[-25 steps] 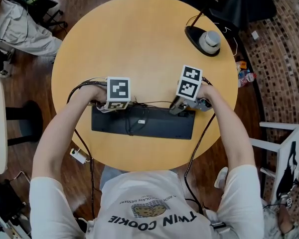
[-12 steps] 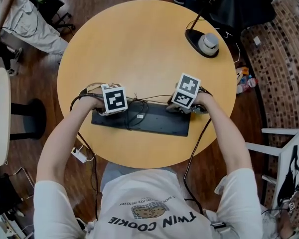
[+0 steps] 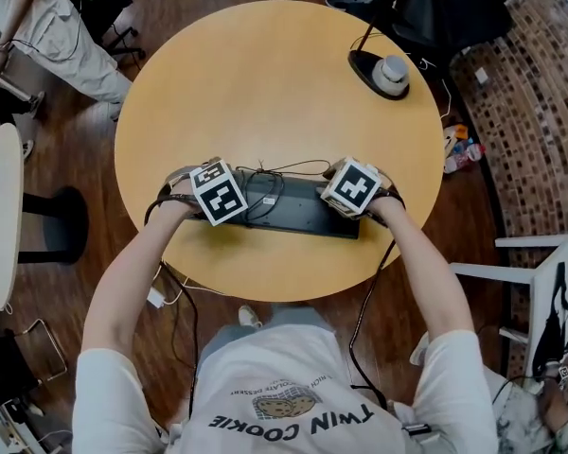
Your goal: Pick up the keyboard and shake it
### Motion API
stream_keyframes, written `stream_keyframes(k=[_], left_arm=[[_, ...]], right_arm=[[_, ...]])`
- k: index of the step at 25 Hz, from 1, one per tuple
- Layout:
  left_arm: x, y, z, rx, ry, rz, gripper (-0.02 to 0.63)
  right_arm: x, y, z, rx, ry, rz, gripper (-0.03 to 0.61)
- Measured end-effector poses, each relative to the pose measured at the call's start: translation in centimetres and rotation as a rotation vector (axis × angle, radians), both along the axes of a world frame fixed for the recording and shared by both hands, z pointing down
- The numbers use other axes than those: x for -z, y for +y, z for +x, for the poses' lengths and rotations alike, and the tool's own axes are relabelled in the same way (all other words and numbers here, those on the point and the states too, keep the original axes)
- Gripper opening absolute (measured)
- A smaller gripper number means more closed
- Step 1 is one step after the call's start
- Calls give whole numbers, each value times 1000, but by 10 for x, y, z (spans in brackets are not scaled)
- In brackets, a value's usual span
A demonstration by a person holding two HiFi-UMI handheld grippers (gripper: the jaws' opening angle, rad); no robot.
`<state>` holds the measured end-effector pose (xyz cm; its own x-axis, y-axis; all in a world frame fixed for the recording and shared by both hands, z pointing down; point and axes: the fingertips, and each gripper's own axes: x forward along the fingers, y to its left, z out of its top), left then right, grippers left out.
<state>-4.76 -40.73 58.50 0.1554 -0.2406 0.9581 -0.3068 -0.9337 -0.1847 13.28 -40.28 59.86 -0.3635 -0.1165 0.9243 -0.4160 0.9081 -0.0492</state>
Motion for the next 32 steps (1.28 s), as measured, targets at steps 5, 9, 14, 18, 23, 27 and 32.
stream_keyframes(k=[5,9,14,18,23,27,32], left_arm=[[33,26,9,110,195,95,8],[51,71,8,122,288,134,8],[71,131,-7,161,386,188,8],[86,180,-14,196,483,221,8],[106,231,-5,217,602,236,8],[120,269,8,289,731,242,8],[140,329,30,374,844,275,8]], right_arm=[[23,31,-16,-98,-75,116,107],[42,80,-33,-157,-106,153,106],[64,147,-61,-252,-173,185,104],[71,202,-79,-336,-203,219,95],[84,266,-93,-427,-277,245,72],[101,302,-100,-513,-352,294,43],[138,347,-94,-614,-466,381,31]])
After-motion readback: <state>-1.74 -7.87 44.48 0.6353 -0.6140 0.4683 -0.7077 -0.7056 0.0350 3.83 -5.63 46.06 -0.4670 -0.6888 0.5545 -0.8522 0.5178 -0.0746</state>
